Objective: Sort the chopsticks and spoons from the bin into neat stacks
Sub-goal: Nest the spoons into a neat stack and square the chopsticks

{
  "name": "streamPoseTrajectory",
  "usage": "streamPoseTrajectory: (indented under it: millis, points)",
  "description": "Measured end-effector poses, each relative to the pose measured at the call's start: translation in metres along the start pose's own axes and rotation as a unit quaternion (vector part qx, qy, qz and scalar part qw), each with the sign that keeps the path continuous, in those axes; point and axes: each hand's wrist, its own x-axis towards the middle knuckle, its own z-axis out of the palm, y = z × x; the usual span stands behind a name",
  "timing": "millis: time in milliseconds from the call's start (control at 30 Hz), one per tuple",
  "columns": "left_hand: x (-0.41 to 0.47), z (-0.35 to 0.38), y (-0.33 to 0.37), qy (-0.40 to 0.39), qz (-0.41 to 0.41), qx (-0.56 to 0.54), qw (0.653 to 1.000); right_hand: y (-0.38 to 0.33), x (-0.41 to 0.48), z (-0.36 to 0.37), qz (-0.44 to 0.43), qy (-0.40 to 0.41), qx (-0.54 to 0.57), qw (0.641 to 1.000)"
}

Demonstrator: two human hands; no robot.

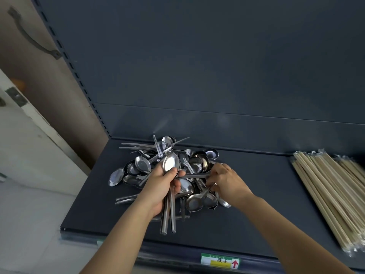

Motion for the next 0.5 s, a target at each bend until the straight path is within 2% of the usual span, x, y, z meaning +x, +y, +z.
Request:
streamPoseTrajectory:
  millis: [167, 300, 400, 500]
  points:
    - [0.002, -0.003, 0.000, 0.009, 0.007, 0.003, 1.000, 0.004, 0.003, 0.001, 0.013, 0.002, -0.003, 1.000]
    - [0.007, -0.006, 0.003, 0.026, 0.020, -0.036, 0.999, 0.009, 0.002, -0.002, 0.079, 0.030, 0.094, 0.992]
    - [0.011, -0.007, 0.004, 0.046, 0.036, -0.070, 0.996, 0.008, 0.001, -0.010, 0.146, 0.102, 0.182, 0.967]
    - [0.014, -0.008, 0.001, 0.060, 0.049, -0.084, 0.993, 0.000, 0.001, -0.023, 0.206, 0.177, 0.290, 0.918]
